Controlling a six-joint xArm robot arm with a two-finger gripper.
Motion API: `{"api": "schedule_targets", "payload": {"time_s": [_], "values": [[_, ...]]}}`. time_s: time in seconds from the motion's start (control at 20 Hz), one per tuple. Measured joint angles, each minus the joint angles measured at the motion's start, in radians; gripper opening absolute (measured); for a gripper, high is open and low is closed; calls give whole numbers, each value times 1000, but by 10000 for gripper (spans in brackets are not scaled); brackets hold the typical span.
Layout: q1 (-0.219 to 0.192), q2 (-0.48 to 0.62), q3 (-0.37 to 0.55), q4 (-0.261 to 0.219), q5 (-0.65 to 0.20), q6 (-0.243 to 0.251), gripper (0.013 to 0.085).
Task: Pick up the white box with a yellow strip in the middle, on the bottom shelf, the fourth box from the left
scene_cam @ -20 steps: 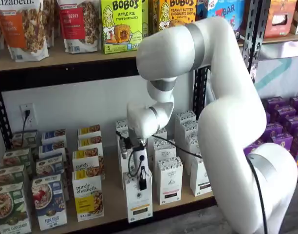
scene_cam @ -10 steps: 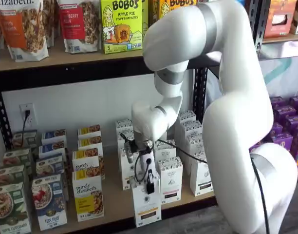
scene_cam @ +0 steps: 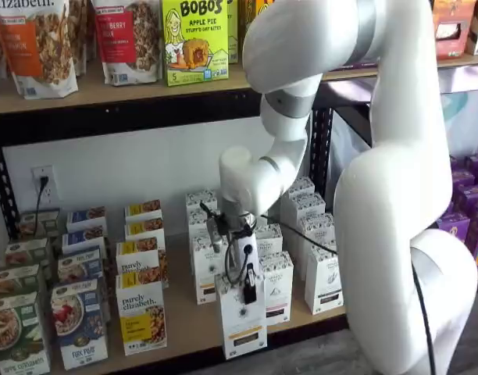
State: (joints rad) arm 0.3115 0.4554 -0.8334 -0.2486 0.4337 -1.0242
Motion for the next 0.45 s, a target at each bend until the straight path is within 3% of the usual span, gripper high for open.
{"api": "schedule_targets", "payload": {"time_s": [0.45], "values": [[-1, -109, 46, 23, 69, -27, 450]]}}
